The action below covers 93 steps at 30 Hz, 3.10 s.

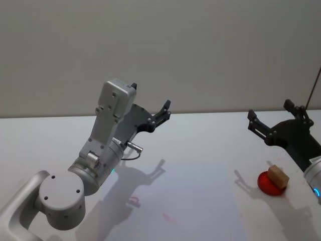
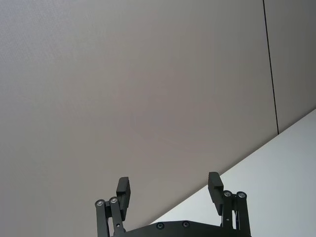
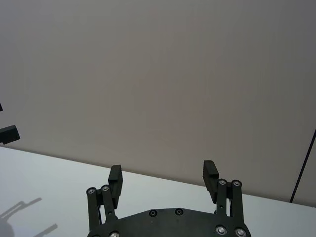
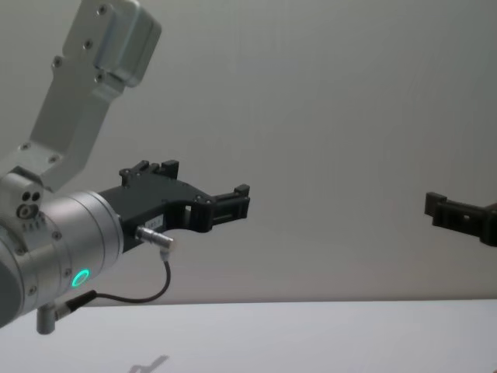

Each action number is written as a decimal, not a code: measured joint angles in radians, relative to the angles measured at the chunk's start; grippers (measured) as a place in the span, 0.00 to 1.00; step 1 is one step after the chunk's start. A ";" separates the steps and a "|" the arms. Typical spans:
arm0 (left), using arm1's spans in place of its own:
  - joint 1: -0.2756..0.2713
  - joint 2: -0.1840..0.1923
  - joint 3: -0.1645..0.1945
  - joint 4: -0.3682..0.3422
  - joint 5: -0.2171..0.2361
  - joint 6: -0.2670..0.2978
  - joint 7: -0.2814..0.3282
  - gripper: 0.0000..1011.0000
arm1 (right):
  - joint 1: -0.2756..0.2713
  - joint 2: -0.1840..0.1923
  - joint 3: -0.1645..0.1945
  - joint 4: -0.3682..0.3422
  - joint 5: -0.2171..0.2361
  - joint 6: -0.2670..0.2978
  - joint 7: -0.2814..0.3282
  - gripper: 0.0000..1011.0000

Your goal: Use the one hand to pick up the stamp and affix it onto the A4 paper.

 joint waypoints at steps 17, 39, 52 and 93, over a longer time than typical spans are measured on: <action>0.000 0.000 0.000 0.000 0.000 0.000 0.000 0.99 | 0.000 0.000 0.000 0.000 0.000 0.000 0.000 0.99; 0.000 0.000 0.000 0.000 0.000 0.000 0.000 0.99 | -0.004 0.043 0.032 0.015 0.034 -0.016 0.078 0.99; 0.000 0.000 0.000 0.000 0.000 0.000 0.000 0.99 | -0.066 0.123 0.081 0.015 0.085 -0.010 0.137 0.99; 0.000 0.000 0.000 0.000 0.000 0.000 0.000 0.99 | -0.096 0.179 0.108 0.107 0.080 0.061 0.220 0.99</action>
